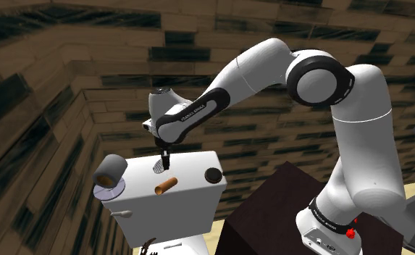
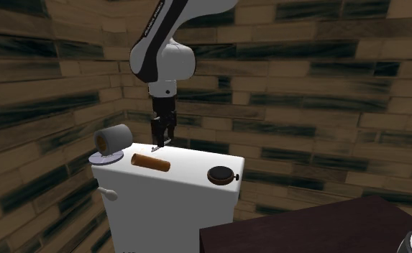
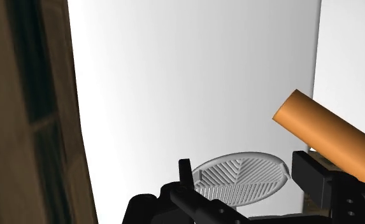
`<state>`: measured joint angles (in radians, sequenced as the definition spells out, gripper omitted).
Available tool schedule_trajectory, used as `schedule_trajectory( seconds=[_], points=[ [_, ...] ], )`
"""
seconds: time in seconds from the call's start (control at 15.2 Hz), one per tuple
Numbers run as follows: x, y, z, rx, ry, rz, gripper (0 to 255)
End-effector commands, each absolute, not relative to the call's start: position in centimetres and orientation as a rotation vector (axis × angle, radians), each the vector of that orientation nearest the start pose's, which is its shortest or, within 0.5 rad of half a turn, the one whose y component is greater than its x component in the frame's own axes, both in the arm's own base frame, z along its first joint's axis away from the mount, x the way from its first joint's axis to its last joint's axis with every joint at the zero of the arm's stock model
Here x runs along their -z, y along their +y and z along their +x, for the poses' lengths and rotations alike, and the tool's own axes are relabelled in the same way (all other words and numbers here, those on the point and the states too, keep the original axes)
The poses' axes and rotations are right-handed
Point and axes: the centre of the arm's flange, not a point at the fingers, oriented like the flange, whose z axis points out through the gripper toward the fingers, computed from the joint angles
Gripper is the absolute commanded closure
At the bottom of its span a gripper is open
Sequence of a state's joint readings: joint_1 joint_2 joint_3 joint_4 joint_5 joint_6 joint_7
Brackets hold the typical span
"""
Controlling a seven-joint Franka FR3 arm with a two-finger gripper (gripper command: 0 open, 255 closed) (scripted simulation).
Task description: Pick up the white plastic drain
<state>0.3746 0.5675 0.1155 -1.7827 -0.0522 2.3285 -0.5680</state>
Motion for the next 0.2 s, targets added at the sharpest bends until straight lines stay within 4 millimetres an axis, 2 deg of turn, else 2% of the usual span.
schedule_trajectory(
  seconds=[0.0,0.13],
  points=[
    [-24.7,30.27,58.26,-0.026,-1.598,-2.675,255],
    [-24.78,30.27,58.27,-0.026,-1.598,-2.675,255]
  ],
)
